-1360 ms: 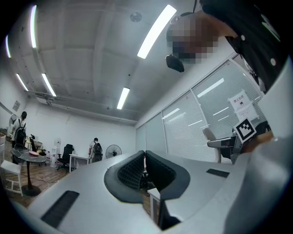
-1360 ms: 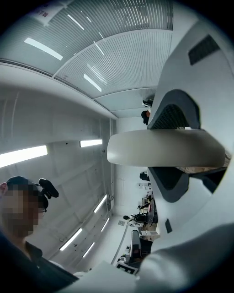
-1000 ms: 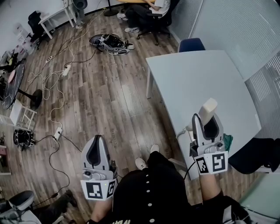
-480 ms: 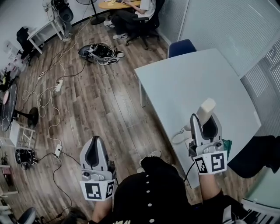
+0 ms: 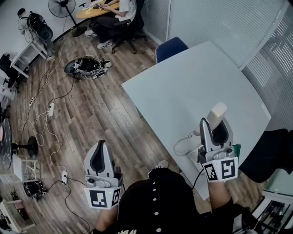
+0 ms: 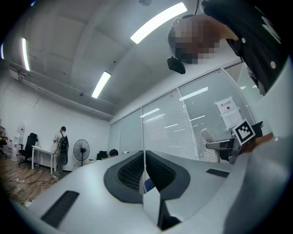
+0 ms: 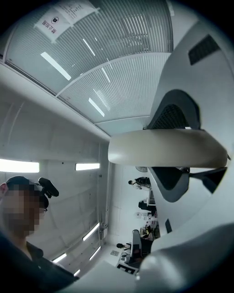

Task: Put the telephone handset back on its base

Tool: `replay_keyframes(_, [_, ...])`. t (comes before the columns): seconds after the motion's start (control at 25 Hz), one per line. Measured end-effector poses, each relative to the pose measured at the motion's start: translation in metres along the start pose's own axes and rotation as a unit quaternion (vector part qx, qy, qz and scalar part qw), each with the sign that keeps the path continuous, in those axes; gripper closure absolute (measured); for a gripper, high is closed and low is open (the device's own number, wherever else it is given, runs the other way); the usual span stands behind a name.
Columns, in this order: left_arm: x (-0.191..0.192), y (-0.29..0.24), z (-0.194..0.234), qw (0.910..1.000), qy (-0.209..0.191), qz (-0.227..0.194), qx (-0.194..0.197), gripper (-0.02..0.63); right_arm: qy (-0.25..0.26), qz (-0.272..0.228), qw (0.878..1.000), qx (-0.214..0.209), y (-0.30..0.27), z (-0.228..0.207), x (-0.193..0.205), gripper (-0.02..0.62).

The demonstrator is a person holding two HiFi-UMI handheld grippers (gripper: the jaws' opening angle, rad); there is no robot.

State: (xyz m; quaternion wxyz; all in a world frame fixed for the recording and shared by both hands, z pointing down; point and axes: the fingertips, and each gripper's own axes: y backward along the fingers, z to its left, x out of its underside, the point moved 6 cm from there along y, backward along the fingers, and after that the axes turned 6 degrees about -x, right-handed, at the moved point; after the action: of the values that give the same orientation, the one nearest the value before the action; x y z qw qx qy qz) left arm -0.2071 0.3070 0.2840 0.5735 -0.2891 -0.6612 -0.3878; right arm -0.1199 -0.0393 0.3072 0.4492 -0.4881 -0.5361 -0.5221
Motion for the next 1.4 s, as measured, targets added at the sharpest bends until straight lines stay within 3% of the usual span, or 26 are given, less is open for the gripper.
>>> replay_keyframes(0.36, [0.009, -0.065, -0.029, 0.9961, 0.024, 0.003, 0.084, 0.588, 0.003, 0.005, 0.996, 0.087, 0.020, -0.035, -0.004, 0.364])
replay_keyframes(0.6, [0.021, -0.108, -0.058, 0.9817, 0.055, 0.003, 0.183, 0.588, 0.020, 0.007, 0.984, 0.179, 0.055, -0.044, -0.014, 0.364])
replay_keyframes(0.88, [0.027, -0.172, -0.093, 0.9408, 0.082, -0.009, 0.329, 0.588, 0.038, -0.001, 0.946, 0.323, 0.096, -0.041, -0.026, 0.364])
replay_keyframes(1.16, [0.031, -0.196, -0.120, 0.9014, 0.110, -0.008, 0.419, 0.588, 0.049, 0.000, 0.910, 0.412, 0.125, -0.009, -0.034, 0.364])
replay_keyframes(1.4, [0.041, -0.204, -0.146, 0.8625, 0.127, 0.000, 0.490, 0.588, 0.058, 0.006, 0.875, 0.480, 0.147, 0.016, -0.035, 0.364])
